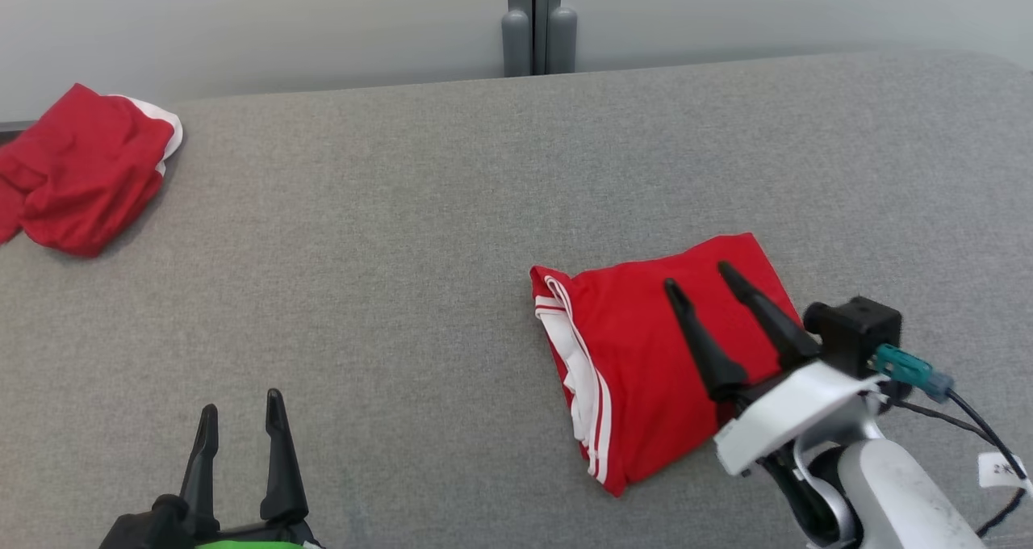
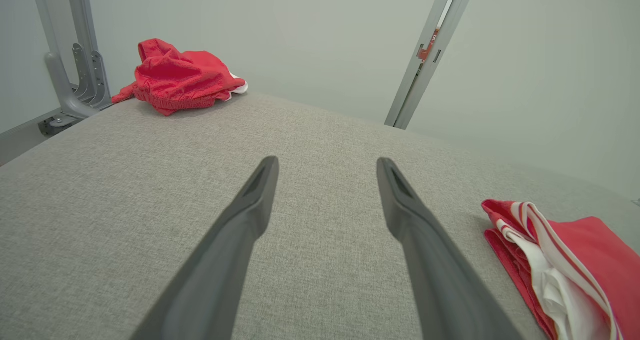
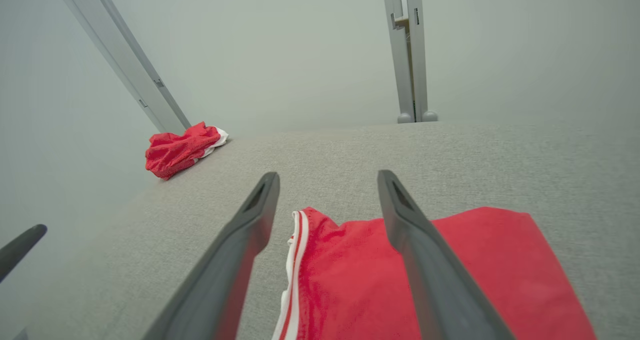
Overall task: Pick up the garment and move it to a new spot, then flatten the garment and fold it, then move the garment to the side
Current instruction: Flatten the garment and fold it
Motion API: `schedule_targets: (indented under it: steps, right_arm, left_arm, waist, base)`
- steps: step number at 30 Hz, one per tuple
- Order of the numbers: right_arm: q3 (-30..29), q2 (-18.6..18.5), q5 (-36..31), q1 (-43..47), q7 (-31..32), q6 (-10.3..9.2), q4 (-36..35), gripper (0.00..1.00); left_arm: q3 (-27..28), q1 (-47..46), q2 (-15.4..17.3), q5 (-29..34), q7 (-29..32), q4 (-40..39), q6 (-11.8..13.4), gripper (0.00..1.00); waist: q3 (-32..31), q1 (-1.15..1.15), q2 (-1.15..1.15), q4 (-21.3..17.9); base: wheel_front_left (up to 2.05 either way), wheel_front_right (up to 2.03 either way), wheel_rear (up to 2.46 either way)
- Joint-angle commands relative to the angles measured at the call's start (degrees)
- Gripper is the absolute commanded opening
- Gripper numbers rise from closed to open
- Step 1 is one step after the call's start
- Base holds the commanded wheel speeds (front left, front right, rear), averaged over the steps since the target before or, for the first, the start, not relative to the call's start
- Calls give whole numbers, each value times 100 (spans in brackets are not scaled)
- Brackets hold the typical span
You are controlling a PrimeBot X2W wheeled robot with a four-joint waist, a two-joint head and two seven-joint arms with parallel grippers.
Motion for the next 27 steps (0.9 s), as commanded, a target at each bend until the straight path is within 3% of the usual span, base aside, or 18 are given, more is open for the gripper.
schedule_targets:
  steps: [1, 6, 12, 27]
  right_arm:
    - [-141, -119, -259, 146, -222, -2, 73, 100]
    - [-779, -315, -1319, 499, -1123, -2, 559, 100]
    - [-1327, -128, -2037, 806, -1520, -4, 1004, 100]
    - [-1609, 179, -2152, 1365, -1518, -4, 836, 100]
  left_arm:
    - [38, 118, 6, 62, 1, -6, -2, 100]
    - [121, 273, 6, 344, 1, 33, -79, 100]
    - [227, 404, 6, 684, 1, 136, -237, 100]
    - [293, 614, 6, 944, 1, 305, -409, 100]
  waist:
    - [-135, 0, 0, -41]
    - [-340, 0, 0, -43]
    - [-535, 0, 0, 54]
    - [-705, 0, 0, 96]
  base:
    - [0, 0, 0]
    - [0, 0, 0]
    - [0, 0, 0]
    - [0, 0, 0]
